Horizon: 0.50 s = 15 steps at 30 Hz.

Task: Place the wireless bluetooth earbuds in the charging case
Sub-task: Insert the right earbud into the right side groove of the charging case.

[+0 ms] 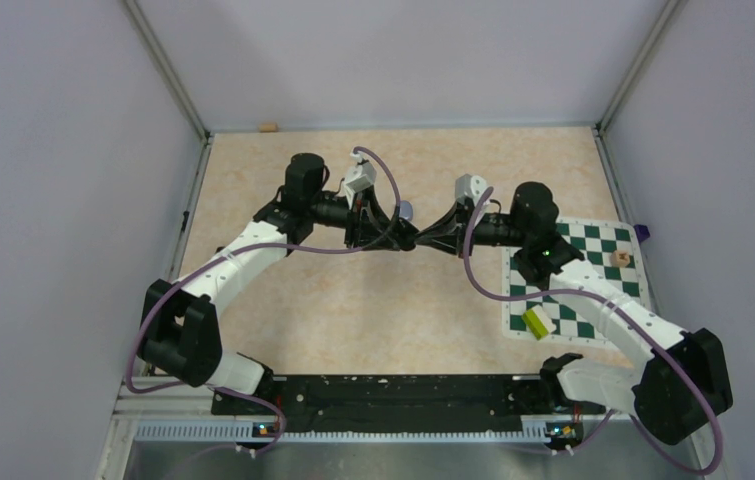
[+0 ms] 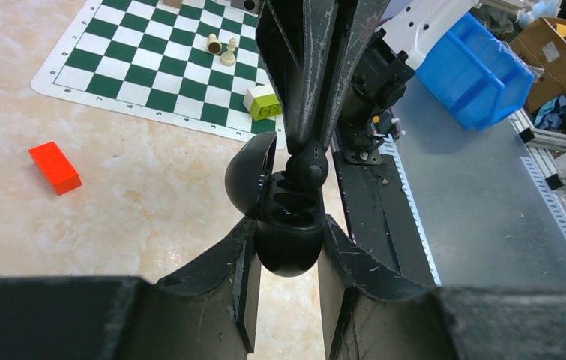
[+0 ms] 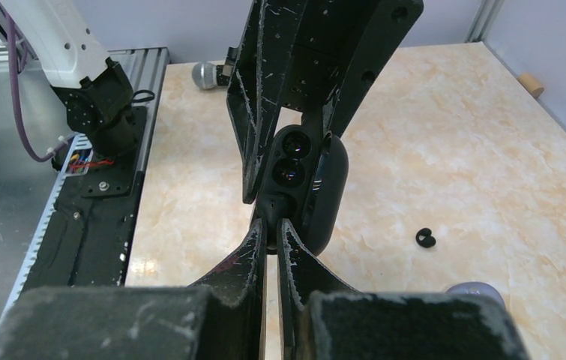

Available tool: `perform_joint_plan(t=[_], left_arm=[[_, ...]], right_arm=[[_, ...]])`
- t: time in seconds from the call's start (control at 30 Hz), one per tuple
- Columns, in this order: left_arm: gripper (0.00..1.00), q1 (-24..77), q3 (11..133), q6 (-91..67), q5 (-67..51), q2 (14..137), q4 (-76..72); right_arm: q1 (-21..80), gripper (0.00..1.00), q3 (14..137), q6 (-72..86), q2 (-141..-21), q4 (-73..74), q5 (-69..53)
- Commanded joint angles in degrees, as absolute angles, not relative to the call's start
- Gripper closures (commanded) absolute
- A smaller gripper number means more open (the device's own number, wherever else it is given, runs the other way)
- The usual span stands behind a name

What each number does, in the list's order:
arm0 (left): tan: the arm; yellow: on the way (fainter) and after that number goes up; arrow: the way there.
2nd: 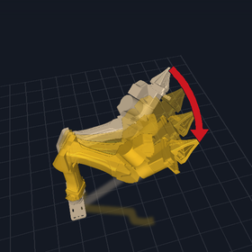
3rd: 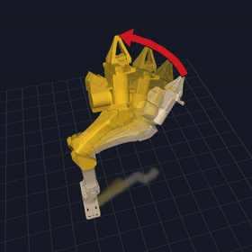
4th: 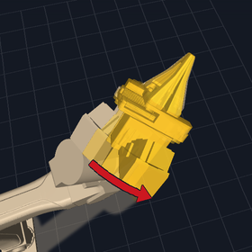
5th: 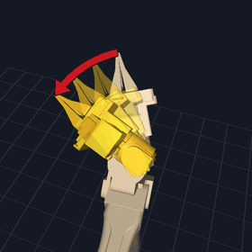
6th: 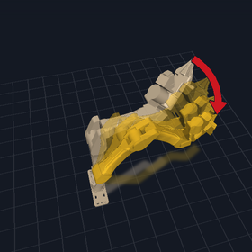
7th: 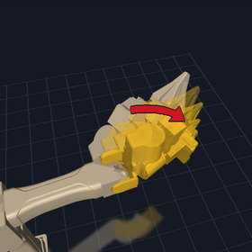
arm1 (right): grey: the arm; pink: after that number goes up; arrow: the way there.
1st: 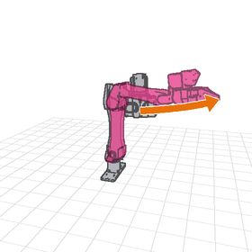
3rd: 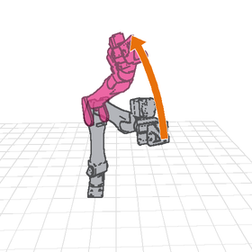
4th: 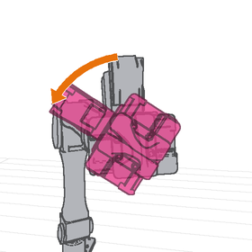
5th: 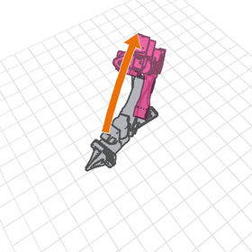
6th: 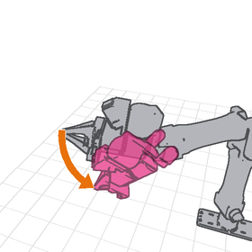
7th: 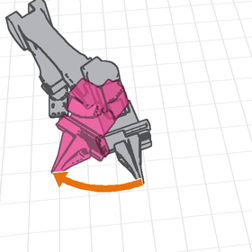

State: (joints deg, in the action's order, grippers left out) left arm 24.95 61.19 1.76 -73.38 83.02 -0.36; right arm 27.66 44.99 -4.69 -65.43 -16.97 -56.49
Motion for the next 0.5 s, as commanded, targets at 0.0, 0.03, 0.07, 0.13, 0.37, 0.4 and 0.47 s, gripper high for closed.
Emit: perform_joint_plan(t=[0.0, 0.03, 0.07, 0.13, 0.37, 0.4, 0.47], left_arm=[[1.0, 25.1, 63.8, 3.0, -73.9, 81.4, -1.5], [1.0, 25.2, 63.9, 3.0, -74.0, 81.3, -1.4], [1.0, 25.2, 64.0, 3.0, -74.0, 81.2, -1.2], [1.0, 25.2, 64.2, 3.1, -74.1, 81.2, -1.0], [1.0, 25.2, 64.3, 3.4, -74.1, 81.1, -0.5], [1.0, 25.2, 64.3, 3.3, -74.1, 81.1, -0.6], [1.0, 25.2, 64.2, 3.4, -74.2, 81.1, -0.5]], right_arm=[[28.7, 1.0, 46.1, -6.1, -66.0, -16.9, -55.8], [28.7, 1.0, 46.1, -6.2, -66.0, -16.9, -55.8], [28.7, 1.0, 46.1, -6.2, -66.0, -16.9, -55.6], [28.8, 1.0, 46.2, -6.2, -66.2, -16.7, -55.5], [30.2, 1.0, 46.4, -6.7, -67.1, -16.3, -55.0], [30.3, 1.0, 46.4, -6.7, -67.2, -16.3, -55.0], [30.3, 0.98, 46.4, -6.6, -67.2, -16.5, -54.8]])
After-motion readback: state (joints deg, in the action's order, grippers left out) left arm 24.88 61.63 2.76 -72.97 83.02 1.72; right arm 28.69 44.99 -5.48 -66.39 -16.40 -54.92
